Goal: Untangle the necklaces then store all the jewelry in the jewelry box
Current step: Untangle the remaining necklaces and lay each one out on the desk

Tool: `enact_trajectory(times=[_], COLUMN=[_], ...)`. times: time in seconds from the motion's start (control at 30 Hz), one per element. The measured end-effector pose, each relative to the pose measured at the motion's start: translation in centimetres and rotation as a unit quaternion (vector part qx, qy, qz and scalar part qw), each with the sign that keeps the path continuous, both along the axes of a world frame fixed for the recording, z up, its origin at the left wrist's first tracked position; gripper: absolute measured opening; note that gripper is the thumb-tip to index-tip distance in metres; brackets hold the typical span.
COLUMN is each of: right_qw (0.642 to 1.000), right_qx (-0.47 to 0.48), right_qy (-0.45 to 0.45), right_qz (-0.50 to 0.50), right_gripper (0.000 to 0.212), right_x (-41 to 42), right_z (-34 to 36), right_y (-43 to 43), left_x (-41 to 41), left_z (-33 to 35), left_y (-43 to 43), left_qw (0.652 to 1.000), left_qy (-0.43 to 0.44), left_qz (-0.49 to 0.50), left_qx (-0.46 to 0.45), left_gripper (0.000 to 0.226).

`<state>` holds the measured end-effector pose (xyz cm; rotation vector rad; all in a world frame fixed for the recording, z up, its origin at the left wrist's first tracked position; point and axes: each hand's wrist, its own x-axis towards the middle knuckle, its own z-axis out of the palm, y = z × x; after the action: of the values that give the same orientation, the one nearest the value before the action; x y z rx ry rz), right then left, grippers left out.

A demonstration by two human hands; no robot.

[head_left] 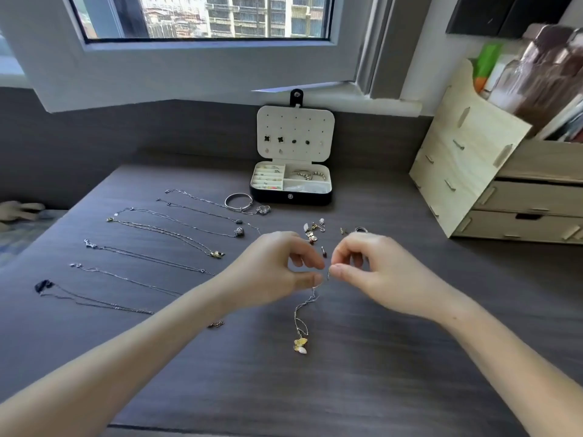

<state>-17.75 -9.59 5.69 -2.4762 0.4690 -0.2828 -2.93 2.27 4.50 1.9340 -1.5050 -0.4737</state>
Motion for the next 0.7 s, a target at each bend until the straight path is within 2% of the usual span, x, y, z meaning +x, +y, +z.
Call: enact_trajectory(times=[0.23, 0.33, 0.4, 0.43, 0.5, 0.53, 0.6, 0.7], right_qw=[0.995, 0.983, 0.952, 0.93, 0.883, 0.868, 0.865, 0.899], right_qx=[0.087, 0.147, 0.251, 0.31, 0.412, 0.442, 0.458, 0.407], right_qy=[-0.053, -0.109, -0.167, -0.186, -0.192, -0.18, -0.136, -0.07], right_qz=[0.006, 0.02, 0.047, 0.067, 0.116, 0.138, 0.151, 0.145], right_gripper=[0.009, 0.01, 0.015, 0.025, 0.046, 0.051, 0.046, 0.018], right_x=[-0.4, -0.6, -0.6, -0.5, -0.2, -0.1, 0.1, 0.5], right_z=[4.6, 5.1, 4.7, 4.4, 3.7, 3.3, 2.6, 1.3], right_y=[0.1, 0.1, 0.2, 0.3, 0.7, 1.1, 2.2, 3.9], left_x=[-1.5, -1.9, -2.3, -2.5, -2.2, -1.9, -1.1, 0.3], left_z=[3.7, 5.0, 6.1, 6.6, 7.6, 8.1, 8.7, 9.1], left_y=[-0.3, 0.0, 0.3, 0.6, 1.2, 1.5, 2.6, 5.1], left_qw=[0.995, 0.989, 0.978, 0.968, 0.951, 0.945, 0.934, 0.916], left_qy=[0.054, 0.087, 0.165, 0.208, 0.265, 0.28, 0.31, 0.339], left_qz=[-0.038, -0.033, -0.025, -0.018, 0.005, 0.015, 0.032, 0.068], left_qx=[-0.08, -0.112, -0.126, -0.138, -0.161, -0.168, -0.176, -0.201], left_gripper=[0.008, 0.007, 0.009, 0.013, 0.016, 0.015, 0.01, 0.01])
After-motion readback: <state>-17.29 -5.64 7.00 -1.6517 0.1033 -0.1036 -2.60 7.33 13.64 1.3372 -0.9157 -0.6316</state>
